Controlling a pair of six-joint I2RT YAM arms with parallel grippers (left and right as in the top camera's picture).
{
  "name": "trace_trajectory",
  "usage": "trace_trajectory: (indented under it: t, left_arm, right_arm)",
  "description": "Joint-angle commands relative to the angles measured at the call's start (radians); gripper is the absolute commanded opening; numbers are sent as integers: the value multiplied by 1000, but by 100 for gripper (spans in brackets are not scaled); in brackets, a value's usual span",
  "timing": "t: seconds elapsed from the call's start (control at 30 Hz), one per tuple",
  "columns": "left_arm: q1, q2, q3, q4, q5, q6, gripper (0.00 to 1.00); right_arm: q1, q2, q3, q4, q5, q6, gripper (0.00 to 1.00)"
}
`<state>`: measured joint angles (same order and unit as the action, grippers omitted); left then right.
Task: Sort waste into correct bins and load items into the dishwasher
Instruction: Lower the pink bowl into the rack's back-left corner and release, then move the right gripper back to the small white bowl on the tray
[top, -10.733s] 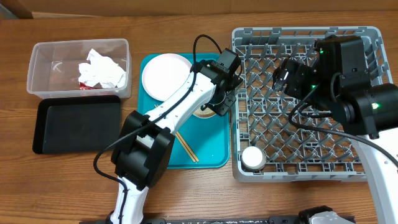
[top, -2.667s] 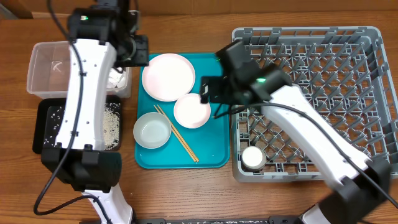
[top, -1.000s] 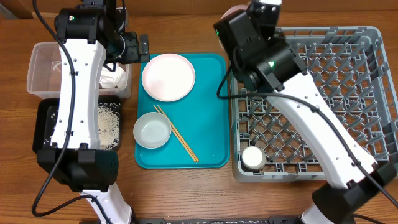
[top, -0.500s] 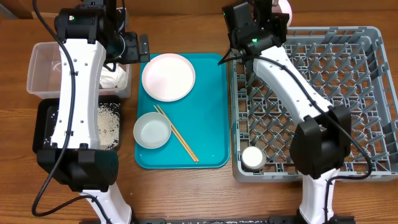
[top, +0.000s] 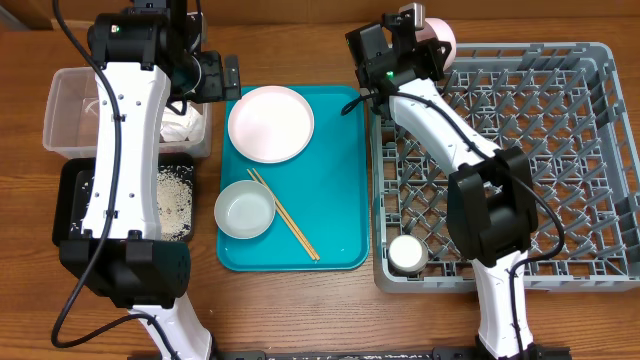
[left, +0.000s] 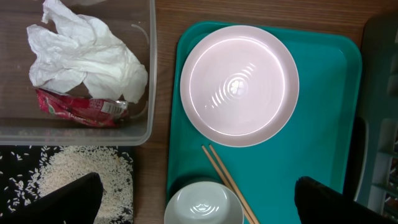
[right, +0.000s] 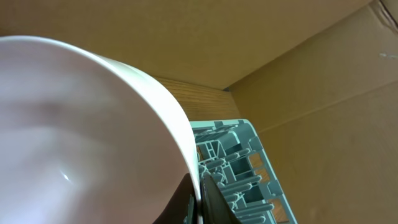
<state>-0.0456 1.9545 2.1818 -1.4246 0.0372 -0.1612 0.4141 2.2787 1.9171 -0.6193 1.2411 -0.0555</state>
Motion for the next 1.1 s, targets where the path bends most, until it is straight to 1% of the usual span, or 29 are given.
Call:
trace_trajectory:
  t: [0.0,0.27,0.33,0.4,0.5,0.57,0.77,0.9,0.97,1.07]
  left_arm:
    - [0,-2,13,0,11,-3,100]
    - [0,-2,13,0,11,-3,100]
    - [0,-2,13,0,11,-3,100]
    - [0,-2,13,0,11,-3,100]
    - [0,-2,13,0,11,-3,100]
    - [0,-2,13,0,11,-3,100]
    - [0,-2,13,0,11,-3,100]
    - [0,-2,13,0,11,-3,100]
    - [0,-2,13,0,11,-3,100]
    - [0,-2,13,0,11,-3,100]
  right_arm:
    - [3,18,0,-10,14,-5,4]
    - [40,18,1,-80,14,-5,4]
    - [50,18,1,-98,14,-5,7]
    - [58,18,1,-110,14,-5,18]
    - [78,18,1,-139,14,-4,46]
    - [90,18,1,-153,14,-5,53]
    - [122,17,1,-185,14,-1,71]
    - [159,2,2,-190,8,7,79]
    - [171,-19,3,-196,-34,11,80]
    - [180,-75,3,-211,-108,66,84]
